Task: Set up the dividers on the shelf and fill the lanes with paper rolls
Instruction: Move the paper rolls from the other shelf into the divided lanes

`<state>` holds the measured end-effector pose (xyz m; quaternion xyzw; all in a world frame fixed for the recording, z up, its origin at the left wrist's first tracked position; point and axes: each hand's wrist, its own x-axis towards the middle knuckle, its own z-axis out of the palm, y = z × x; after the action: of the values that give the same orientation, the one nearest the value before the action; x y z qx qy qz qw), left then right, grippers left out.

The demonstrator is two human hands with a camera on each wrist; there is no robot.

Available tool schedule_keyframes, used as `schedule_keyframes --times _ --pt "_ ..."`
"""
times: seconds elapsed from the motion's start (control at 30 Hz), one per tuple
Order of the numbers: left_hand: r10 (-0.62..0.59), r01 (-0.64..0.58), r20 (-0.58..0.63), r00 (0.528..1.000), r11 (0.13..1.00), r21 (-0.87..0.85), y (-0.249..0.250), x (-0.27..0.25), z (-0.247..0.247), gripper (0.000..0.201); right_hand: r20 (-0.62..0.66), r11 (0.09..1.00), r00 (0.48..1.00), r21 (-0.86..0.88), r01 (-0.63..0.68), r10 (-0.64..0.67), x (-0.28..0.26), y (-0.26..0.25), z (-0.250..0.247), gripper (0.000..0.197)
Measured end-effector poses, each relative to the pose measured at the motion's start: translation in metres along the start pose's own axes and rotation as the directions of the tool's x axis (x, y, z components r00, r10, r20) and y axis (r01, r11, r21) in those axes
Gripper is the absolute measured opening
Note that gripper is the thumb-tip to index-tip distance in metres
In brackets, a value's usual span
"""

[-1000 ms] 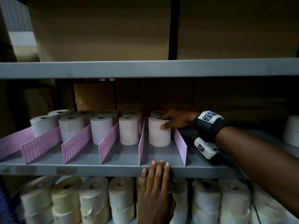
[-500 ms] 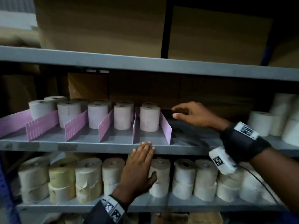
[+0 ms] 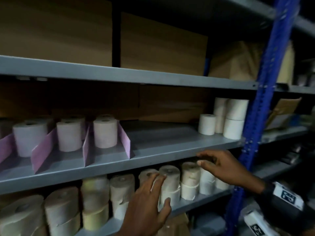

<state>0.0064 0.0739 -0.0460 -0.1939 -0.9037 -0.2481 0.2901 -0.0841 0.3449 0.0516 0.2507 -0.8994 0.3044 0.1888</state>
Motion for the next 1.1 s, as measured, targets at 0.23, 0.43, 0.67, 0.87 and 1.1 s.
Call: schedule_keyframes --times 0.23,0.43,0.67,0.87,1.1 --pt "0.072 -0.075 0.113 0.991 0.997 0.021 0.03 0.085 0.035 0.059 -0.139 0.998 0.989 0.037 -0.045 0.05 0.022 0.068 -0.038 0.017" --pt "0.083 -0.079 0.13 0.988 0.996 -0.037 0.048 0.195 0.059 0.056 -0.185 0.996 0.981 -0.059 -0.066 0.054 0.066 0.123 -0.07 0.029" --pt "0.041 0.001 0.498 0.866 0.997 -0.083 0.046 0.325 0.074 0.052 -0.161 0.989 0.983 -0.11 -0.104 0.085 0.115 0.174 -0.098 0.041" --pt "-0.05 0.144 0.605 0.795 0.984 -0.107 0.013 0.404 0.109 0.045 -0.159 0.983 0.984 -0.145 -0.109 0.086 0.156 0.195 -0.092 0.043" --pt "-0.157 0.42 0.714 0.682 0.884 -0.206 -0.03 0.448 0.169 0.063 -0.12 0.96 0.987 -0.247 -0.134 0.107 0.206 0.202 -0.086 0.047"
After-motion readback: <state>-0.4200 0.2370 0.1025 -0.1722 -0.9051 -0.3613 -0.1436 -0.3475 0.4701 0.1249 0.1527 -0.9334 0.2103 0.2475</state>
